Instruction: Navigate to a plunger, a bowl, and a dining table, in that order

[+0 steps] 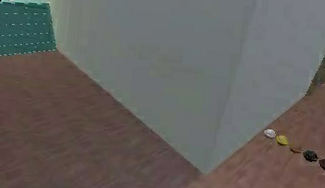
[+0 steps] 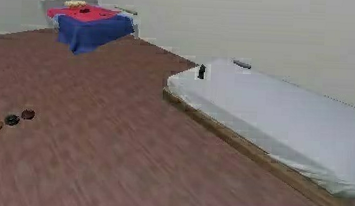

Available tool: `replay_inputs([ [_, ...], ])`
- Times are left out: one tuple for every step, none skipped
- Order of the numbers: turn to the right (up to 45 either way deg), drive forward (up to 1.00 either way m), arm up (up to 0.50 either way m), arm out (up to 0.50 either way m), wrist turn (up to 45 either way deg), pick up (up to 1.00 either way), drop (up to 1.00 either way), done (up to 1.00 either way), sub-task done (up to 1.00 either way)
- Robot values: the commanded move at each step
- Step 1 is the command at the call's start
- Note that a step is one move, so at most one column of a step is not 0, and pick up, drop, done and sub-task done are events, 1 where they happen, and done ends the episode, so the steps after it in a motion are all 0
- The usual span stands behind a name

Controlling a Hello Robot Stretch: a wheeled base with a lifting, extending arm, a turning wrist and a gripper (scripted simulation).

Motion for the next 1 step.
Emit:
replay_inputs([
  [42.0, 0.00, 0.00, 0.00, 0.0, 0.00, 0.00, 0.00, 0.00],
])
